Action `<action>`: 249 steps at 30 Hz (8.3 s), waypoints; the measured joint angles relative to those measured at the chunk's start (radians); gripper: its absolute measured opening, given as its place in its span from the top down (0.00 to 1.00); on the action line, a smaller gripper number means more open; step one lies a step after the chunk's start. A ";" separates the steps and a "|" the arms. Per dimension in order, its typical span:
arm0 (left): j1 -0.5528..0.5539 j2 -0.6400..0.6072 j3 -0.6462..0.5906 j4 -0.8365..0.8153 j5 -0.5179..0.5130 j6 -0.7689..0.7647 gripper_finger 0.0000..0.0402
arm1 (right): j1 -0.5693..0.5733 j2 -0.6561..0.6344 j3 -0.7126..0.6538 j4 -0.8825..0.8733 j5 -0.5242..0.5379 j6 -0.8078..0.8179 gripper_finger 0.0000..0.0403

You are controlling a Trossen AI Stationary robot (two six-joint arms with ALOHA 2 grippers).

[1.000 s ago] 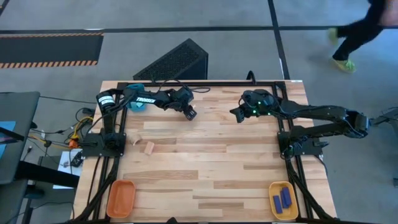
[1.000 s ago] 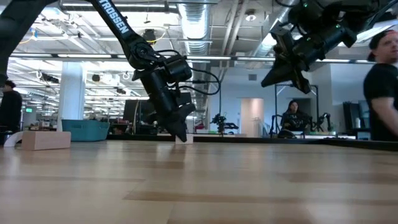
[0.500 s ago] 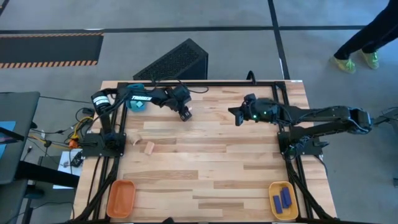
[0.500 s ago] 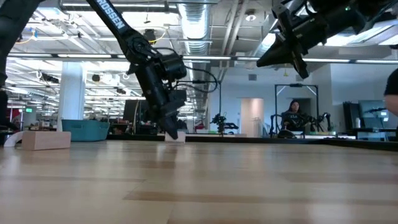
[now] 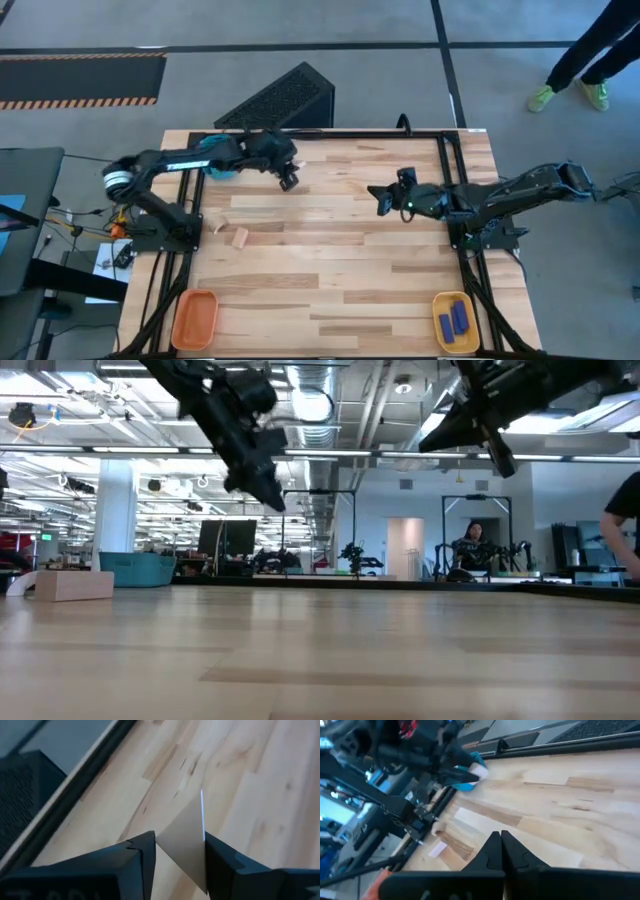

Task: Sort & place blocks by color
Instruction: Put the top brown block into the orange bin, then put the right brown block into the orange bin

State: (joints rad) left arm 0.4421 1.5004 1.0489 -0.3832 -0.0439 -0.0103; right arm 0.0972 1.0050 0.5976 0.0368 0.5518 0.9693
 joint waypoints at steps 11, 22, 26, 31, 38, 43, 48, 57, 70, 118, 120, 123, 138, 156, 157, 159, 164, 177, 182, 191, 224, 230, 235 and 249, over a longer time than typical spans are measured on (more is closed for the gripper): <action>-0.164 -0.373 -0.240 -0.004 -0.044 -0.095 0.75 | 0.186 -0.001 0.000 -0.013 0.184 0.138 1.00; -0.454 -0.636 -0.412 -0.053 -0.138 -0.251 0.75 | 0.154 -0.001 0.001 0.004 0.178 0.133 0.96; -0.606 -0.645 -0.457 -0.045 -0.181 -0.330 0.75 | 0.149 0.020 0.001 0.005 0.117 0.115 0.94; -0.787 -0.585 -0.463 -0.033 -0.257 -0.413 0.75 | 0.180 0.098 0.001 0.062 -0.053 0.054 0.94; -0.975 -0.430 -0.382 -0.016 -0.275 -0.428 0.75 | 0.302 0.267 0.001 0.155 -0.101 0.176 0.99; -1.063 -0.328 -0.247 -0.173 -0.274 -0.545 0.75 | 0.387 0.376 0.001 0.188 -0.077 0.272 0.98; -1.151 -0.261 -0.103 -0.472 -0.215 -0.708 0.75 | 0.432 0.469 0.001 0.282 -0.077 0.283 0.98; -1.355 -0.173 -0.085 -0.543 0.083 -1.082 0.75 | 0.431 0.578 0.037 0.349 -0.078 0.233 0.98; -1.544 0.042 -0.086 -0.593 0.245 -1.425 0.65 | 0.426 0.688 0.145 0.360 -0.079 0.142 0.95; -1.497 -0.313 0.190 -1.189 -0.345 -1.292 0.21 | -0.003 1.691 1.645 -0.130 -0.334 -0.802 0.01; -1.487 -0.340 0.185 -1.185 -0.367 -1.271 0.21 | 0.000 1.693 1.650 -0.101 -0.325 -0.819 0.01; -1.465 -0.375 0.155 -1.188 -0.370 -1.241 0.21 | 0.000 1.702 1.650 -0.075 -0.322 -0.821 0.01; -1.364 -0.439 0.059 -1.188 -0.274 -1.152 0.21 | -0.013 1.767 1.650 0.091 -0.333 -0.820 0.01; -1.356 -0.439 0.059 -1.188 -0.273 -1.149 0.21 | -0.060 1.767 1.649 0.086 -0.390 -0.768 0.24; -1.356 -0.439 0.059 -1.188 -0.273 -1.149 0.21 | -0.061 1.767 1.649 0.086 -0.390 -0.768 0.26; -1.356 -0.439 0.059 -1.188 -0.273 -1.149 0.21 | -0.061 1.767 1.649 0.084 -0.390 -0.768 0.27; -1.356 -0.439 0.059 -1.188 -0.273 -1.149 0.21 | -0.061 1.754 1.649 0.038 -0.404 -0.740 0.28; -1.330 -0.487 0.059 -1.188 -0.457 -1.315 0.21 | -0.025 1.555 1.649 -0.431 -0.530 -0.840 0.29; -1.313 -0.566 0.059 -1.131 -0.605 -1.422 0.21 | -0.026 1.495 1.649 -0.617 -0.565 -0.875 0.29; -1.312 -0.625 0.058 -0.992 -0.772 -1.445 0.21 | -0.011 1.406 1.647 -0.862 -0.579 -0.941 0.29; -0.931 -0.406 0.058 -0.272 -0.368 -1.030 0.21 | 0.309 0.718 0.745 -0.110 0.045 -0.985 0.29; -0.832 -0.398 0.058 -0.094 -0.276 -0.946 0.21 | 0.371 0.712 0.745 -0.031 0.199 -1.078 0.29; -0.765 -0.358 0.059 0.075 -0.147 -0.865 0.21 | 0.389 0.712 0.745 0.104 0.245 -1.165 0.29; -0.692 -0.237 0.058 0.188 -0.046 -0.791 0.25 | 0.387 0.713 0.769 0.205 0.327 -1.369 0.29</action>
State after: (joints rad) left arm -0.2498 1.2635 1.1069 -0.1952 -0.0894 -0.8014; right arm 0.4839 1.7176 1.3663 0.2421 0.8785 -0.3996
